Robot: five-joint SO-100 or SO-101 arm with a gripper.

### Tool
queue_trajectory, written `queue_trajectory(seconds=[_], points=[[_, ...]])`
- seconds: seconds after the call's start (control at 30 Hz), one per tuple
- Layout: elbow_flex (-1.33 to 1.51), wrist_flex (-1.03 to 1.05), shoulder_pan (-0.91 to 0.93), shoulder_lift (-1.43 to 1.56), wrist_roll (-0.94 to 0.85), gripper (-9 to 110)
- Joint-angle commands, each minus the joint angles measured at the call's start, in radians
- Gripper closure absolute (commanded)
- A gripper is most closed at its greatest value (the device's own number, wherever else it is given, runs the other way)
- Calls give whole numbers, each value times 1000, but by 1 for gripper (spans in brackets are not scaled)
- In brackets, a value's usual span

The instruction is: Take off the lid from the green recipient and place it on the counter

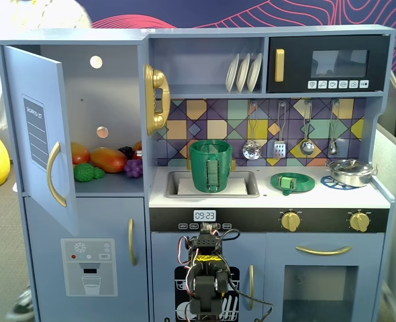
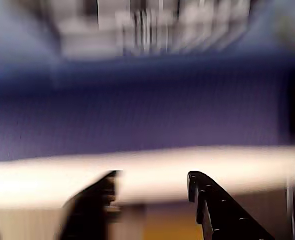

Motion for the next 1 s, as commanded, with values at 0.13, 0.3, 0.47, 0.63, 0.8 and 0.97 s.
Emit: queue_trajectory(seconds=[0.13, 0.3, 0.47, 0.63, 0.8, 0.97], points=[[-8, 310, 14, 135, 18, 101], [-8, 431, 35, 178, -23, 101], [-8, 476, 21, 178, 74, 96], [-8, 477, 26, 178, 64, 94], [-8, 477, 26, 178, 64, 93], [-8, 477, 26, 178, 64, 93]])
